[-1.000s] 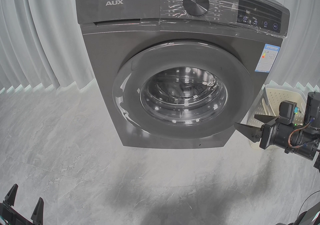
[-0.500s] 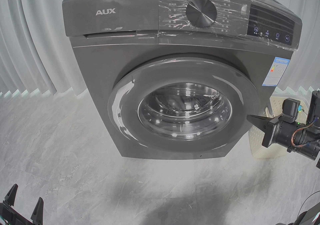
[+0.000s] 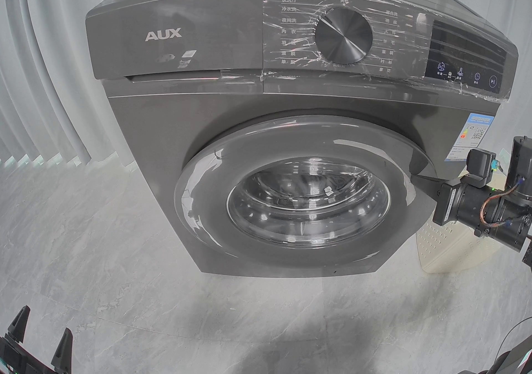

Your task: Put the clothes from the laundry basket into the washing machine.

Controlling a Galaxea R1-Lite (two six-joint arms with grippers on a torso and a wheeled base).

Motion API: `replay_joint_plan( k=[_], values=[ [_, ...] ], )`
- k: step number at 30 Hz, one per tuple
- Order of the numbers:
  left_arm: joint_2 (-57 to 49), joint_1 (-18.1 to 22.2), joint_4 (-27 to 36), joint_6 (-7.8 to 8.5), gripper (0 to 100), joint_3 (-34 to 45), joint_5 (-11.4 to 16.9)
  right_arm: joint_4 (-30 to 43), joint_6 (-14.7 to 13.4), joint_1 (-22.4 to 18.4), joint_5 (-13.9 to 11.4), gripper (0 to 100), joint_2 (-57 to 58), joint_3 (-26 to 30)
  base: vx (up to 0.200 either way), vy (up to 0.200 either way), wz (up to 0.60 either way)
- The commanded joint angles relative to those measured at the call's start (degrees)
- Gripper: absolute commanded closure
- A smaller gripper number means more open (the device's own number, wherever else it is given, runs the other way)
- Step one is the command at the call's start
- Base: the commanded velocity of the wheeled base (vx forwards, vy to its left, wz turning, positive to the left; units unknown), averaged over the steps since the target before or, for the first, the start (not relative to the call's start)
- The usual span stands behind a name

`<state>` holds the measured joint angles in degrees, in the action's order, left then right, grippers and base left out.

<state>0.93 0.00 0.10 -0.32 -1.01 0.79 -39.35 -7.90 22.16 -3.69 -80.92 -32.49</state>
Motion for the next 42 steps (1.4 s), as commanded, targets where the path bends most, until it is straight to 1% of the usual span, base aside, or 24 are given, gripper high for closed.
replay_joint_plan(
  k=[1, 5, 9, 17, 20, 24, 26, 33, 35, 42],
  values=[
    [-0.8, 0.0, 0.0, -0.03, 0, 0.9, 0.0, -0.7, 0.1, 0.0, 0.4, 100, -0.8, -0.6, 0.0, 0.0, 0.0],
    [-0.8, 0.0, 0.0, -0.03, 0, 0.9, 0.0, -3.5, 0.1, -0.3, 1.0, 100, -2.0, -0.8, 0.0, 0.0, 0.0],
    [-0.8, 0.0, 0.0, -0.03, 0, 0.9, 0.0, -4.5, 0.3, -0.3, 2.6, 100, -2.6, -0.7, 0.0, 0.0, 0.0],
    [-0.8, 0.0, 0.0, -0.03, 0, 0.9, 0.0, -4.6, 0.3, 0.2, 2.8, 100, -2.0, 0.0, 0.0, 0.0, 0.0],
    [-0.8, 0.0, 0.0, -0.03, 0, 0.9, 0.0, -4.4, 0.6, 1.2, 2.4, 100, -0.2, 2.9, 0.0, 0.0, 0.0],
    [-0.8, 0.0, 0.0, -0.12, 0, 0.9, 0.0, -3.7, 0.6, 5.3, 1.3, 100, 6.7, 8.0, 0.0, 0.0, 0.0],
    [-0.8, 0.0, 0.0, -0.03, 0, 0.9, 0.0, -3.7, 0.6, 6.5, 1.2, 100, 9.6, 10.5, 0.0, 0.0, 0.0],
    [-0.8, 0.0, 0.0, -0.21, 0, 0.9, 0.3, -3.7, 0.6, 6.0, 1.2, 100, 17.1, 16.0, 0.0, 0.0, 0.0],
    [-0.8, 0.0, 0.0, -0.21, 0, 0.9, 0.3, -3.7, 0.6, 6.0, 1.2, 100, 18.0, 16.6, 0.0, 0.0, 0.0],
    [-0.8, 0.0, 0.0, -0.21, 0, 0.9, 0.4, -3.7, 0.6, 4.1, 1.1, 100, 22.1, 18.0, 0.0, 0.0, 0.0]
  ],
)
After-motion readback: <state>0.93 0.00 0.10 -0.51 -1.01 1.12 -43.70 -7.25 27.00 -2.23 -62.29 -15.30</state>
